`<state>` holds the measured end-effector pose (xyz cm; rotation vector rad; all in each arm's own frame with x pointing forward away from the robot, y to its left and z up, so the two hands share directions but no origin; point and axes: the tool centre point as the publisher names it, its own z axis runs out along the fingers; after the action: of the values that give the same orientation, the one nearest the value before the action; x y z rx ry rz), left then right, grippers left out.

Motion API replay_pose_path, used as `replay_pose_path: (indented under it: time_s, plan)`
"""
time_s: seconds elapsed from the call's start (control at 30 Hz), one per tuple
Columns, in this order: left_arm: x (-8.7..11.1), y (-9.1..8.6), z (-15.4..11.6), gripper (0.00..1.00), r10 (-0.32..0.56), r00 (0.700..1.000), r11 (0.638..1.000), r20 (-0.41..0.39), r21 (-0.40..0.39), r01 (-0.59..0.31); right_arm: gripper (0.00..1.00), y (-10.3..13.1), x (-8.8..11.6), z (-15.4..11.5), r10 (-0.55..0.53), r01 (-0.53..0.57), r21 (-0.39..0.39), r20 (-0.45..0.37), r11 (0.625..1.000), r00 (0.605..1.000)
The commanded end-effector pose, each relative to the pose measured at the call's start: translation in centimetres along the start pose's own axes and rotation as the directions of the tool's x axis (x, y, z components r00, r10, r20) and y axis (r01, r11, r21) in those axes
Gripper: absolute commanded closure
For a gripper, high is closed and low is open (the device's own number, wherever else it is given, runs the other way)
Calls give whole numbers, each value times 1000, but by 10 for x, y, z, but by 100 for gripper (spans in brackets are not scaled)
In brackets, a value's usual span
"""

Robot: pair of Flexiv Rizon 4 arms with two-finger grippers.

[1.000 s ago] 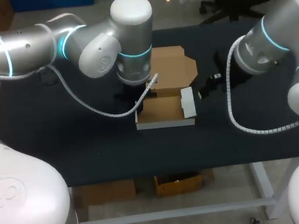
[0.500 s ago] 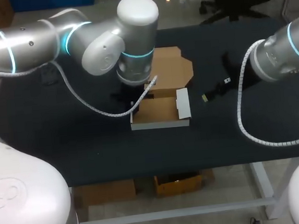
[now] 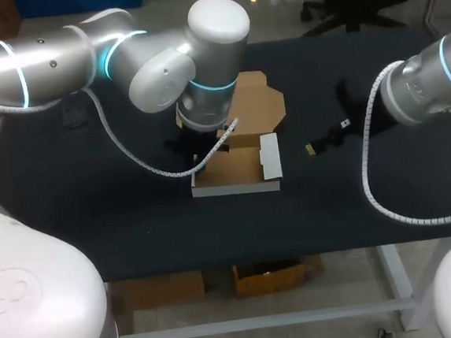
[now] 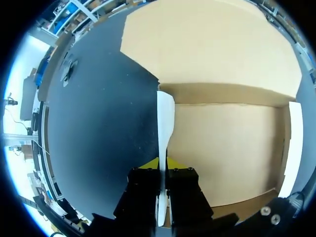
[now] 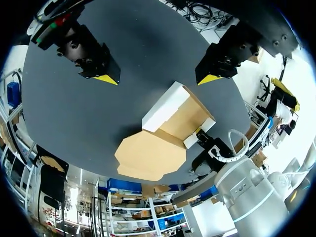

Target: Assemble the packaging by folding the flat box into shape, placing the metal phone stand inside, and closing the box properly

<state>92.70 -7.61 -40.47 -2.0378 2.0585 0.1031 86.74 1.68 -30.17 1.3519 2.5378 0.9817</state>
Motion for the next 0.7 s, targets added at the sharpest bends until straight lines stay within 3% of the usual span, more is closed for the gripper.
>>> replay_pose_path:
  time_s: [0.03,0.2,0.27,0.33,0.6,0.7]
  plan:
    - [-3,2,4,100,-7,999,1000,-32,0,7,0,-2,-1,-3,2,-2,-3,-5,1000,1000]
    - [-5,4,-1,100,-22,996,1000,-87,-3,22,0,-3,-2,-3,14,-14,-2,-7,1000,1000]
    - [-5,4,-2,92,-27,993,1000,-111,-10,27,0,-3,-2,-2,21,-21,0,-7,1000,1000]
    - [-5,5,-3,77,-35,990,999,-138,-13,33,0,-3,-3,-1,24,-24,3,-6,1000,1000]
    - [-3,9,-8,56,-54,976,999,-212,-13,52,0,-3,-4,2,34,-34,15,-6,999,999]
    - [-3,10,-11,53,-55,971,998,-232,-8,55,0,-3,-4,3,37,-37,18,-7,999,999]
